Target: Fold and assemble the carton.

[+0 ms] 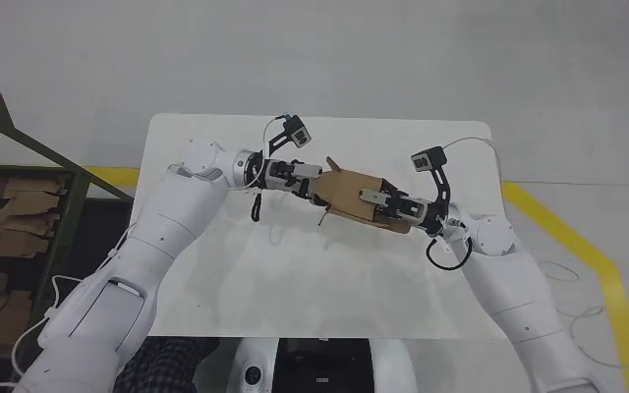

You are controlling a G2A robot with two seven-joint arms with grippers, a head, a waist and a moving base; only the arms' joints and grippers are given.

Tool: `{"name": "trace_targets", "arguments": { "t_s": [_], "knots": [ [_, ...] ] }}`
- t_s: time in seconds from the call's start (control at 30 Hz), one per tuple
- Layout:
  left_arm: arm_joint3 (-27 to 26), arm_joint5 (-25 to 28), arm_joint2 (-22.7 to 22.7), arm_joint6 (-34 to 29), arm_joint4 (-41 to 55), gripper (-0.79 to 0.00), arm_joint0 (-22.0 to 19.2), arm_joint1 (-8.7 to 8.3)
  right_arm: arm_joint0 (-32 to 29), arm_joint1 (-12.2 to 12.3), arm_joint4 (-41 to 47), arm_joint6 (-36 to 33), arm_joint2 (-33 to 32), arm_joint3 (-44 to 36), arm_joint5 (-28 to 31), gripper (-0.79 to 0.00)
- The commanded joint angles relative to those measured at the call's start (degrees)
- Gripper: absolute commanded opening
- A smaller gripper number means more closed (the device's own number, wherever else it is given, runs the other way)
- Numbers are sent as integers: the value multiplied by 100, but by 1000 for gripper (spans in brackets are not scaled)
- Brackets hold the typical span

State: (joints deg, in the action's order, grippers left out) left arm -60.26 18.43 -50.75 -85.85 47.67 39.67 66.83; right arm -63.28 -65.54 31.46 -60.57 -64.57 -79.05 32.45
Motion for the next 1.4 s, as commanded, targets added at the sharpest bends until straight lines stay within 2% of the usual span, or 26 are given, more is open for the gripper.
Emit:
{"name": "trace_targets", "arguments": {
  "t_s": [0.0,0.67,0.9,1.37],
  "knots": [
    [-2,1,-8,1,-14,0,-1,11,-2,-2,2,-17,10,-5,-1,-785],
    [-65,-49,-117,-49,-147,0,37,88,-38,-18,134,-6,-7,15,-68,-785],
    [-85,-58,-248,-58,-199,0,118,68,-41,1,347,-24,-192,166,-21,-785],
    [-244,-115,-369,-115,-245,0,264,62,-77,-7,516,458,-422,339,-149,-785]
  ]
}}
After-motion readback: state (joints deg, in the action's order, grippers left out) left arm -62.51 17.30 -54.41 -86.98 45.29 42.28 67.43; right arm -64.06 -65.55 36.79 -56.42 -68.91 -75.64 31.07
